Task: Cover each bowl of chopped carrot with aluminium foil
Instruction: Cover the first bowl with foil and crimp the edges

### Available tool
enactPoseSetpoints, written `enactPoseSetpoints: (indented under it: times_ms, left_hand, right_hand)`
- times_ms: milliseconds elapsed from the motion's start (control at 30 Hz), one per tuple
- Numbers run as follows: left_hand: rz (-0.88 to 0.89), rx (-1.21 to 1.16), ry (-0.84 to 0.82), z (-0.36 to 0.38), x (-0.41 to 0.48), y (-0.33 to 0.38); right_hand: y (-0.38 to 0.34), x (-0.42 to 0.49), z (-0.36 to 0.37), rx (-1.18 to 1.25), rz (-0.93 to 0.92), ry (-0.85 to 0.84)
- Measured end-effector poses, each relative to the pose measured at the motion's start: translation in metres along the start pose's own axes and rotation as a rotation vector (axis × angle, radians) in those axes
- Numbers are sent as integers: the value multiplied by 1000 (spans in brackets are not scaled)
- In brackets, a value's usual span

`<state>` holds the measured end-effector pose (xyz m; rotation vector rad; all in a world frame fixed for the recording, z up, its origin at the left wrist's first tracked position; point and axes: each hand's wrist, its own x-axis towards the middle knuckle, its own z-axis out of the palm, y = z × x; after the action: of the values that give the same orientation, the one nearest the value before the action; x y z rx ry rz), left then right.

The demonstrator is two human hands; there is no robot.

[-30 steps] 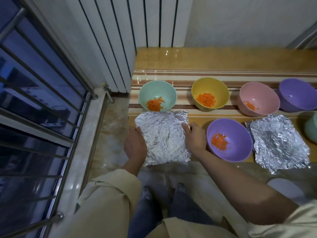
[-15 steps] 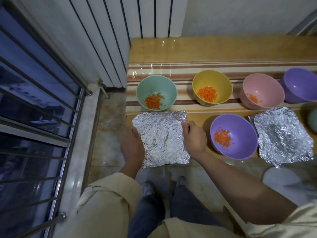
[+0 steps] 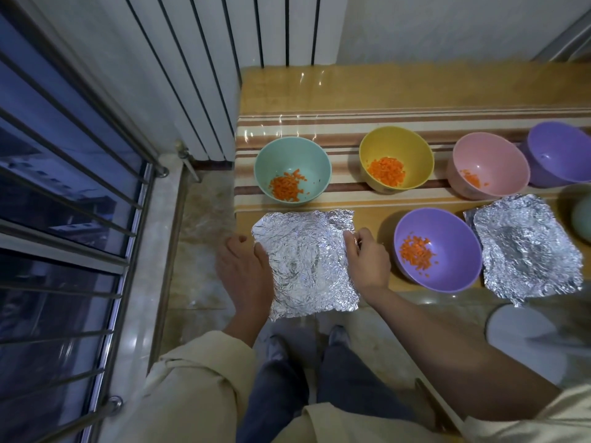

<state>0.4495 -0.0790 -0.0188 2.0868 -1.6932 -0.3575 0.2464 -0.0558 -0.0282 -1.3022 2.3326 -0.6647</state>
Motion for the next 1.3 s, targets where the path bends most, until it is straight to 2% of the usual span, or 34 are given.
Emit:
enactPoseSetpoints:
  times_ms: [67, 100, 167, 233, 300, 400, 500, 600, 667, 800, 967, 1133, 1300]
  left_hand:
    - [199, 43, 84, 2, -3, 1]
    - [321, 54, 60, 3, -5, 4]
    - [511, 117, -51, 7, -10, 9]
    - [569, 196, -182, 15, -13, 10]
    - [555, 237, -262, 23, -14, 8]
    - [560, 260, -283, 27, -13, 5]
    - [573, 248, -252, 23, -12, 7]
    - [593, 259, -227, 20, -13, 14]
    - [626, 278, -222, 20, -14, 18]
    - [609, 306, -230, 30, -12, 13]
    - [536, 196, -231, 34, -10, 10]
    - [483, -94, -220, 37, -7, 2]
    - [257, -382, -235, 36, -7, -3]
  right_hand:
    - [0, 0, 0, 13, 0, 10]
    - [1, -1, 0, 15, 2, 9]
    - [1, -1, 0, 15, 6, 3]
    - [1, -1, -1, 8, 14, -3]
    - [2, 0, -1, 23, 38, -11]
    - [0, -2, -10, 147, 30, 49]
    - [-12, -7, -20, 118, -261, 172]
    - [-34, -18, -12, -46, -547, 31]
    - [-38, -23, 1, -177, -627, -70]
    - [-30, -17, 15, -317, -518, -155]
    - [-20, -10, 19, -355, -545, -196]
    - [-17, -7, 21, -169, -474, -189]
    - [-13, -5, 23, 36, -390, -143]
